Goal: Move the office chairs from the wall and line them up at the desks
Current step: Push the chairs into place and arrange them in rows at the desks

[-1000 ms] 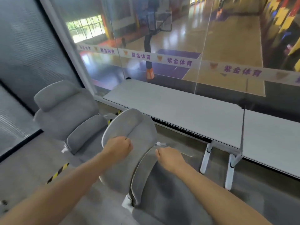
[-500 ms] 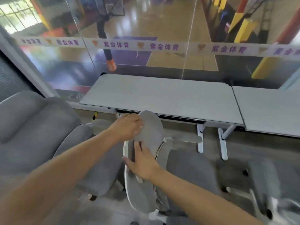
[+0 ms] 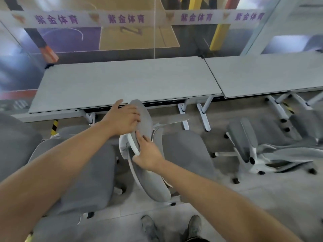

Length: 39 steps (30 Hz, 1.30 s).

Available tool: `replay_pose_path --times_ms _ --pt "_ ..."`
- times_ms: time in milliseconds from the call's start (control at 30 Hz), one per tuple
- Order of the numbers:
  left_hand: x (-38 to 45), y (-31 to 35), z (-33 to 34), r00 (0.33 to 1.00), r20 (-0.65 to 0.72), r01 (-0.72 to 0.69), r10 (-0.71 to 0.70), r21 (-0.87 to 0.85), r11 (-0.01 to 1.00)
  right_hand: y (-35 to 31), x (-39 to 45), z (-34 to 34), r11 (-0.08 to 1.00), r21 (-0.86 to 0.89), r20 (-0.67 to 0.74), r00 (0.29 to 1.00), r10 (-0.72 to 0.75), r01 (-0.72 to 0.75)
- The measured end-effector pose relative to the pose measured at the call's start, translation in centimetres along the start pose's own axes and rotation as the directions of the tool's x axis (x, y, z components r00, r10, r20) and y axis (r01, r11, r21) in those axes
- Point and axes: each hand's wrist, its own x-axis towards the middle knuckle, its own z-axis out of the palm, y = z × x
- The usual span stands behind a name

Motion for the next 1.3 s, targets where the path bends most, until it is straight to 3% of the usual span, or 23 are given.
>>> replay_pose_path --times_ms 333,500,633,800,867,967,1067,1133,1300 --pt "-2.0 2.3 1.1 0.989 -0.126 0.074 -0.075 -0.019 0.997 4.3 -1.3 -3.5 0.985 -0.119 0.176 0.979 -0.101 0.123" --pt "-3.3 4.7 2.9 0.971 -0.208 0.090 -0.117 -0.134 0.987 7.0 -3.2 -6.0 0.957 -0.200 0.335 0.933 -0.135 0.210" --pt "-3.6 9.7 2.8 0.935 -0.333 0.084 -0.118 -0.116 0.990 9.3 -4.9 -9.3 0.917 -0.244 0.467 0.867 -0.174 0.315" --pt "-3.4 17.7 1.7 0.919 -0.305 0.224 -0.249 -0.115 0.968 14.8 -7.9 -15.0 0.935 -0.196 0.548 0.824 -0.144 0.294" --pt "-3.4 21.7 0.9 0.884 -0.314 0.308 -0.348 -0.171 0.936 16.9 -8.9 -17.2 0.958 -0.183 0.526 0.845 -0.093 0.220" --pt "-2.3 27.2 -0.8 0.820 -0.320 0.399 -0.474 -0.274 0.875 18.0 -10.2 -19.0 0.910 -0.392 0.312 0.950 -0.006 0.134" --pt "-1.1 30.8 -1.9 0.865 -0.246 0.367 -0.438 -0.286 0.885 19.2 -10.8 -19.3 0.772 -0.620 0.136 0.988 -0.070 0.140" --pt "-1.1 32.0 -2.0 0.890 -0.195 0.348 -0.412 -0.294 0.890 20.2 -10.9 -20.4 0.746 -0.647 0.090 0.987 -0.131 0.158" --pt "-2.3 32.0 -1.1 0.864 -0.173 0.416 -0.473 -0.285 0.863 23.5 -11.6 -22.9 0.717 -0.679 0.054 0.985 -0.161 0.155"
